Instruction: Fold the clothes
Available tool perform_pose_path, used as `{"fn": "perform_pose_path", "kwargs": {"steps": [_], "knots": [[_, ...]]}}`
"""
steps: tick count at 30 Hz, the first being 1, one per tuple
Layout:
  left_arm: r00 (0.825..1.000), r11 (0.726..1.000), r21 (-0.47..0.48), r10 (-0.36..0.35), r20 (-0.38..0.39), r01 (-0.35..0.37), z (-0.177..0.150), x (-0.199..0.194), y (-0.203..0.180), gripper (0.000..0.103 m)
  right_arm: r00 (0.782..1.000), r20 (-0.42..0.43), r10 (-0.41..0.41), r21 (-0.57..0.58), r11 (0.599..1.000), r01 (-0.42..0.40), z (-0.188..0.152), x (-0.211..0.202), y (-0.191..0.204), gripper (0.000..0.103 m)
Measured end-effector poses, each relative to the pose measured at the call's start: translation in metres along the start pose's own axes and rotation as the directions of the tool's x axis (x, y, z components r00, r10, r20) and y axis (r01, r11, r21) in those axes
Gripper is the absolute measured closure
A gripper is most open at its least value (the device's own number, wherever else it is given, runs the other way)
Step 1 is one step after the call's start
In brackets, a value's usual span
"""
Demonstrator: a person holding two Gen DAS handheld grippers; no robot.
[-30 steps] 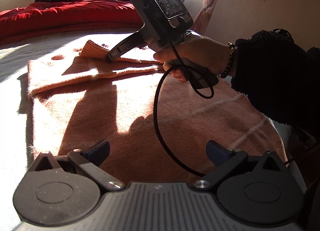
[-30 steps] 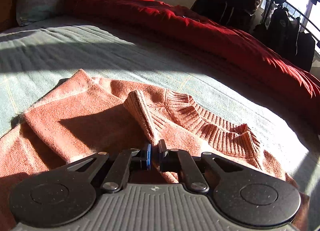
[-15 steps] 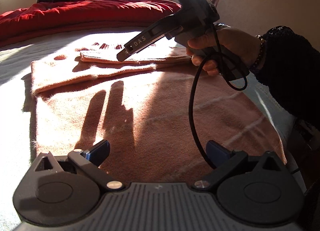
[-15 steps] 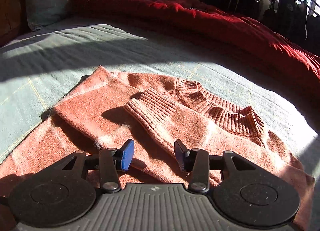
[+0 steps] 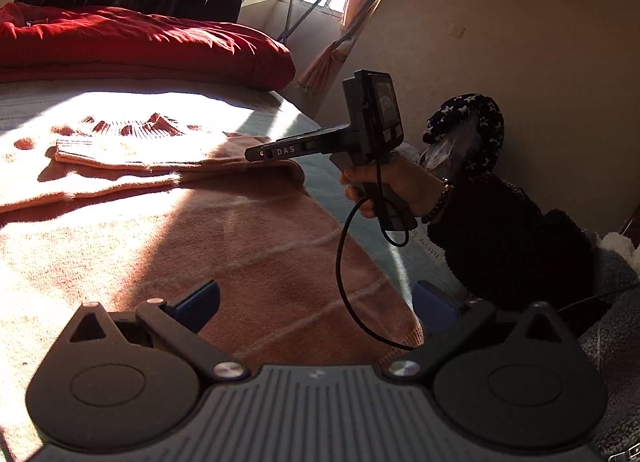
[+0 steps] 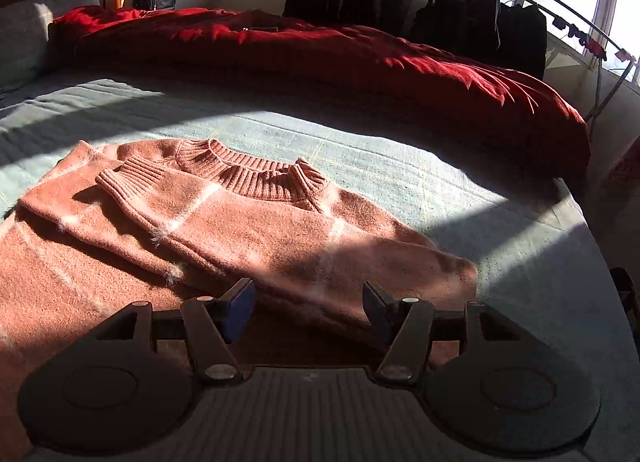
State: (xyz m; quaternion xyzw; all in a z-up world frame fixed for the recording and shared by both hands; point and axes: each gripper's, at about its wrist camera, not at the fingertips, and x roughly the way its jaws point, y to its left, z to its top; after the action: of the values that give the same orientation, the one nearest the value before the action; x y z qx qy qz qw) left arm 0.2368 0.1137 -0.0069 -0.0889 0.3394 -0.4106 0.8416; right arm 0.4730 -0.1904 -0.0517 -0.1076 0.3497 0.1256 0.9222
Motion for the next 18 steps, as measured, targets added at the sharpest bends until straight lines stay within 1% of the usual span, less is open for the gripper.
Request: {"fn": "perform_pose_path", "kwargs": {"steps": [2,3,5,6,9,10,11,12,13,14,15,18], "knots": [[0.999,0.999,0.012,0.045,-0.01,-0.045,0.013,0.009,0.0,0.001,1.0,0.017,0.015,0.041,0.999,-0.016,-0.012,-0.006,-0.014,0.039],[0.997,0.997,0.016,0.074,-0.014,-0.074,0.02,0.014,0.002,0.001,0.999,0.025,0.022,0.062,0.998,-0.024,-0.019,-0.009,-0.022,0.042],[0.992,0.992,0.01,0.129,-0.014,-0.129,0.034,0.026,0.012,0.001,0.998,0.043,0.036,0.103,0.994,-0.04,-0.031,-0.014,-0.036,0.046],[0.985,0.985,-0.001,0.171,-0.009,-0.171,0.046,0.034,0.022,0.001,0.998,0.052,0.043,0.123,0.991,-0.049,-0.037,-0.017,-0.043,0.048],[0.973,0.971,-0.069,0.229,0.011,-0.228,0.076,0.055,0.054,0.004,0.995,0.071,0.069,0.169,0.982,-0.08,-0.053,-0.025,-0.058,0.048],[0.969,0.965,-0.099,0.247,0.017,-0.244,0.087,0.062,0.067,0.007,0.994,0.077,0.081,0.177,0.98,-0.093,-0.057,-0.026,-0.06,0.048],[0.965,0.954,-0.153,0.263,0.017,-0.257,0.099,0.072,0.086,0.013,0.992,0.084,0.093,0.183,0.977,-0.108,-0.062,-0.028,-0.061,0.048],[0.96,0.942,-0.196,0.28,0.015,-0.272,0.106,0.08,0.1,0.022,0.99,0.091,0.106,0.191,0.974,-0.122,-0.066,-0.028,-0.062,0.048],[0.955,0.927,-0.242,0.297,0.011,-0.286,0.113,0.088,0.114,0.029,0.988,0.097,0.12,0.198,0.971,-0.137,-0.069,-0.028,-0.063,0.048],[0.949,0.905,-0.302,0.315,-0.002,-0.301,0.117,0.097,0.133,0.038,0.986,0.101,0.132,0.204,0.967,-0.151,-0.072,-0.028,-0.064,0.048],[0.944,0.879,-0.359,0.331,-0.016,-0.314,0.12,0.106,0.15,0.042,0.984,0.103,0.142,0.207,0.965,-0.161,-0.075,-0.027,-0.064,0.048],[0.937,0.809,-0.487,0.342,-0.066,-0.329,0.116,0.129,0.189,0.043,0.982,0.107,0.154,0.197,0.965,-0.173,-0.079,-0.024,-0.064,0.048]]}}
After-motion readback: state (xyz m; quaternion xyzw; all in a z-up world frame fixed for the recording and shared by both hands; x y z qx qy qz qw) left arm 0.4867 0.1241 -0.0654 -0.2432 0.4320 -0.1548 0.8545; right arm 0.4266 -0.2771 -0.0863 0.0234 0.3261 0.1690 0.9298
